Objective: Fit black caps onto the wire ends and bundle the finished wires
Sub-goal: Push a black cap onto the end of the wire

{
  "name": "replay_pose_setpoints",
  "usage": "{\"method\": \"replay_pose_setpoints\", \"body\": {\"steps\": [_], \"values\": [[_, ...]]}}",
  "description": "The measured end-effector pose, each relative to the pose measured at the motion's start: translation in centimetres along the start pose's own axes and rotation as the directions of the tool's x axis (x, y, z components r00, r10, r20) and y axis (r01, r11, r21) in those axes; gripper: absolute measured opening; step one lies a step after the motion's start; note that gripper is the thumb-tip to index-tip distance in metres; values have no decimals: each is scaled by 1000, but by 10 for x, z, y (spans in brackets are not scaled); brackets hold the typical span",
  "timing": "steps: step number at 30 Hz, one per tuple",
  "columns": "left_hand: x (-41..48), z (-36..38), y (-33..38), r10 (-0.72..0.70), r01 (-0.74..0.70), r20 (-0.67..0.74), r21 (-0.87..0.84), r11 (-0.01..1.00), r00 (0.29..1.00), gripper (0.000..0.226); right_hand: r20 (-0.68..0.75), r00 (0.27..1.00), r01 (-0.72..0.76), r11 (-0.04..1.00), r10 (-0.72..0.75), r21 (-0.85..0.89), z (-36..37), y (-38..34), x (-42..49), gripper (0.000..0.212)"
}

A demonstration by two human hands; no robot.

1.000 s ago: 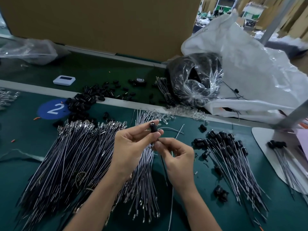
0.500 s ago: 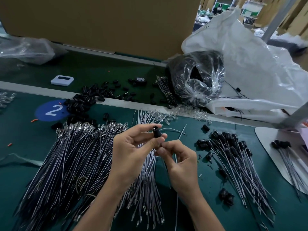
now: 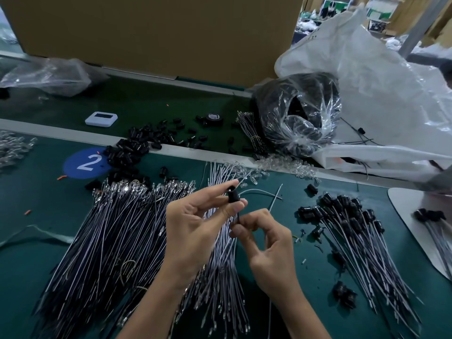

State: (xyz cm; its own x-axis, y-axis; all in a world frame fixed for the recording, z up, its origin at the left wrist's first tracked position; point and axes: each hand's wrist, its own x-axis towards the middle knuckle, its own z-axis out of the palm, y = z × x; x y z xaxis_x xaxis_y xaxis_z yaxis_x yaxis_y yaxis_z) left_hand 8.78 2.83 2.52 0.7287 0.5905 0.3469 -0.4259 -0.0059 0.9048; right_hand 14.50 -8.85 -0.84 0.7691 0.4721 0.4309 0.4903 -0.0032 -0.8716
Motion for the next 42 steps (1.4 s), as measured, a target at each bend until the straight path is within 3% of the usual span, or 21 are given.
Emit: {"method": "replay_pose_setpoints", "body": {"steps": [5, 12, 25, 31, 36, 39, 42], "values": [[-1, 4, 0, -30, 32, 55, -27, 999, 998, 34, -34, 999, 3, 998, -1, 56, 3, -4, -2, 19], [-3, 8, -5, -85, 91, 113, -52, 994, 990, 29, -61, 997, -41, 980, 54, 196, 2, -3, -1, 17], [-2, 0, -3, -65, 63, 104, 25, 998, 992, 35, 14, 999, -33, 994, 32, 106, 1, 1, -3, 12], [-2, 2, -3, -109, 108, 75, 20, 994, 991, 36, 10, 1000, -27, 997, 26, 66, 0, -1, -3, 9], [-1, 5, -1, -182, 194, 142, -76, 978, 973, 27, -11, 996, -85, 990, 87, 110, -2, -2, -3, 8], [-1, 5, -3, -215, 225, 103, -103, 969, 971, 20, 2, 993, -116, 982, 117, 149, -1, -3, -3, 18], [-3, 7, -6, -250, 258, 79, -121, 959, 965, 24, -23, 995, -93, 985, 98, 143, -1, -3, -2, 12]]}}
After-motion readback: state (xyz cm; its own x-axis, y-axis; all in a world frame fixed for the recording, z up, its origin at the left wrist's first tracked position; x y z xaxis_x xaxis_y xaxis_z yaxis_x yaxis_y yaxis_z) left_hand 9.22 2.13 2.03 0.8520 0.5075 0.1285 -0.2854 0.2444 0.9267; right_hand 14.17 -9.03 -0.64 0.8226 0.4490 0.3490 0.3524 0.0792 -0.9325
